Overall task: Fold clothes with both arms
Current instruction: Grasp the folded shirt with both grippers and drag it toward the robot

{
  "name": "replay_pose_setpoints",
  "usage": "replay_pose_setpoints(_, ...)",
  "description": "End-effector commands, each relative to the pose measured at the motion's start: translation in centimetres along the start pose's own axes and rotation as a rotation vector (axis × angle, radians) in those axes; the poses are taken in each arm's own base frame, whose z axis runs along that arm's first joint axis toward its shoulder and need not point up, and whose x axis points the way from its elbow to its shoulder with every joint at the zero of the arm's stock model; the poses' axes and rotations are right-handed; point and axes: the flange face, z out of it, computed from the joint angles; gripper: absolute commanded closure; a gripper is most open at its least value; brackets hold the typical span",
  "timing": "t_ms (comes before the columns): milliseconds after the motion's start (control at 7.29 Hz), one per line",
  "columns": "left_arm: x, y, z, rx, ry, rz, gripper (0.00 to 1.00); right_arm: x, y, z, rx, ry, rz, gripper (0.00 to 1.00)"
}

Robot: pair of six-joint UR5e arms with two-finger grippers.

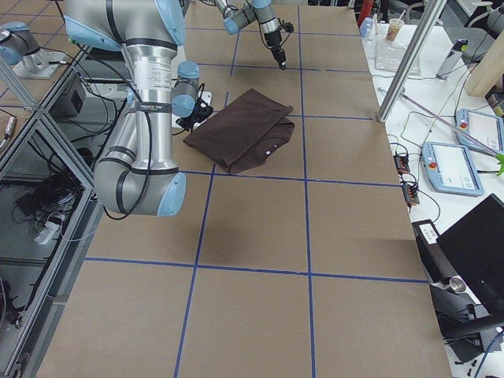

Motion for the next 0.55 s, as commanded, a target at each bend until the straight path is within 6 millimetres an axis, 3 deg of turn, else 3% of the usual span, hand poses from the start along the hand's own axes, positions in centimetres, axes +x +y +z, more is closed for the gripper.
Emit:
replay_pose_setpoints(0,-1.5,3.7,1.6,-0.041,-0.104,-0.116,0.53,-2.3,-5.1,-6.8,0.070,-0.131,0.119,0.00)
replay_pose_setpoints(137,-1.0,6.5,2.7,-0.060,-0.190,-0.151,0.53,-4.1,-8.1,-9.0,0.119,-0.199,0.165,0.00)
replay_pose_setpoints(412,-2.3,10.4,4.3,-0.093,-0.258,-0.196,0.51,-8.5,-13.7,-11.4,0.211,-0.297,0.250,0.00)
